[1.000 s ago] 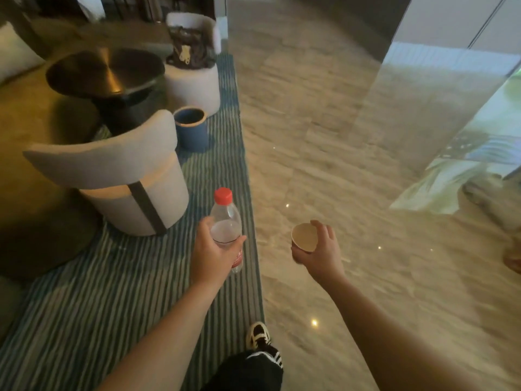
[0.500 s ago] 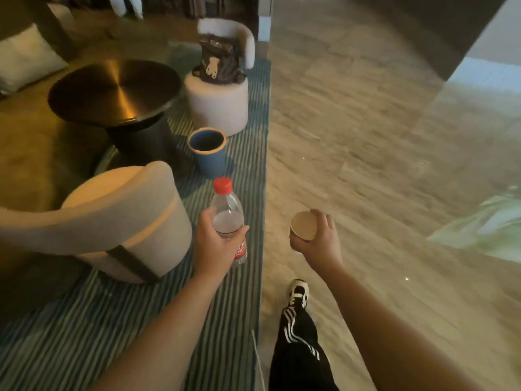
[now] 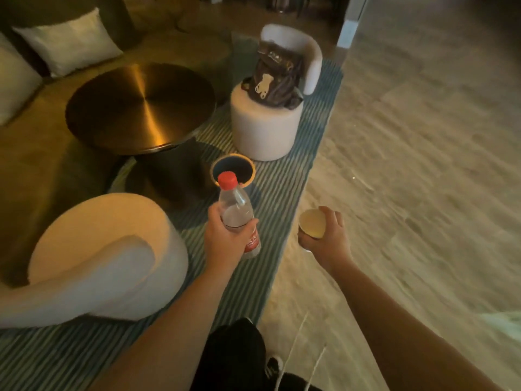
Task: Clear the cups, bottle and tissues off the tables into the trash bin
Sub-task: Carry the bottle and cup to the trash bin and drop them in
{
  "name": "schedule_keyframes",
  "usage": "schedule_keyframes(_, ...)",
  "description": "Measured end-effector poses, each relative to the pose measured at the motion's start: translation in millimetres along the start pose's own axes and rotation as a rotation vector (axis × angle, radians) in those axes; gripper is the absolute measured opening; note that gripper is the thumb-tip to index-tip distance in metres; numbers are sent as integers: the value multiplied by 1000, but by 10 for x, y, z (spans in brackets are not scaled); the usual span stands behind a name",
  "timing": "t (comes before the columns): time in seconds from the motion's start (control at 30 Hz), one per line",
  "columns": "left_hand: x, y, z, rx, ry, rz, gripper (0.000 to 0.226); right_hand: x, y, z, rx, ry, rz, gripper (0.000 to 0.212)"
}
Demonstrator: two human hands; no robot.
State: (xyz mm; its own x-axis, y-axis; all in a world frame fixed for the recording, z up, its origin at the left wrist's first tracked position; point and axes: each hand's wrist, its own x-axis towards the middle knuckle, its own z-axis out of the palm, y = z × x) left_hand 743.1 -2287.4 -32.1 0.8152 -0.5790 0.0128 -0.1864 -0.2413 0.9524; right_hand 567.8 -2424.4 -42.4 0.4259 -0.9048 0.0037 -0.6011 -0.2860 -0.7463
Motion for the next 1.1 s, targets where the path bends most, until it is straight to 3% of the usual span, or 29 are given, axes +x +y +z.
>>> schedule_keyframes(0.4, 2783, -498, 719, -81, 263, -225, 67, 3154, -224, 1107, -154, -267, -183, 75)
schedule_keyframes(0.6, 4037, -859, 965, 29, 311, -356, 67, 4688, -495, 1729, -182, -446, -182, 78)
schedule_keyframes(0.87, 4930, -1693, 1609, -42, 376, -563, 72, 5731, -248, 2631, -176, -573, -152, 79)
schedule_keyframes(1.0, 5242, -2179, 1901, -137, 374, -740, 89, 6108, -15, 3158, -69, -677, -47, 60)
schedule_keyframes(1.1, 5279, -2361, 2041, -101, 393, -730, 100, 6295, 83, 3415, -41, -729, -104, 48)
